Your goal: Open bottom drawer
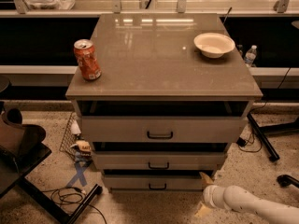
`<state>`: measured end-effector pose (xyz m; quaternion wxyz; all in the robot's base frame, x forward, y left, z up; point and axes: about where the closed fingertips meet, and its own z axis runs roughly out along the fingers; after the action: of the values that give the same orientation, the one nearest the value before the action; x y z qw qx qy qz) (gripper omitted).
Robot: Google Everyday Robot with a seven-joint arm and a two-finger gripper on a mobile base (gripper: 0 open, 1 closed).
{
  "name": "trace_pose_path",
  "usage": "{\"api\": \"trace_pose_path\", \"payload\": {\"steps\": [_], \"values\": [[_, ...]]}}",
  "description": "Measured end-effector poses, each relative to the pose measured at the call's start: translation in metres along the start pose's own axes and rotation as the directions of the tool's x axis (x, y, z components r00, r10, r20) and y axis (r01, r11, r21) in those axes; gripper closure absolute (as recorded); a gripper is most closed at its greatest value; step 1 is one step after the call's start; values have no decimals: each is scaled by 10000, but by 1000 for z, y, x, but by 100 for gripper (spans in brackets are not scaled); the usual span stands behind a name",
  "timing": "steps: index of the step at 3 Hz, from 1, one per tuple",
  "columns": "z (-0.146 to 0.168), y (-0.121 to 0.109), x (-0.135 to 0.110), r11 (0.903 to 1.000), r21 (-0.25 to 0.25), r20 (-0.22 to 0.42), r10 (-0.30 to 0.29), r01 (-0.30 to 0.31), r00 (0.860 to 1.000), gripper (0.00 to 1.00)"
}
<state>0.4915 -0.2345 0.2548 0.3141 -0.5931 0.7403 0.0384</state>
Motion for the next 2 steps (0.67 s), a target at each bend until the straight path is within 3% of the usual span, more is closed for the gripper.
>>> {"api": "trace_pose_path", "payload": {"steps": [2], "values": [[36, -10, 13, 9991, -430, -213, 32, -41, 9998, 0]]}}
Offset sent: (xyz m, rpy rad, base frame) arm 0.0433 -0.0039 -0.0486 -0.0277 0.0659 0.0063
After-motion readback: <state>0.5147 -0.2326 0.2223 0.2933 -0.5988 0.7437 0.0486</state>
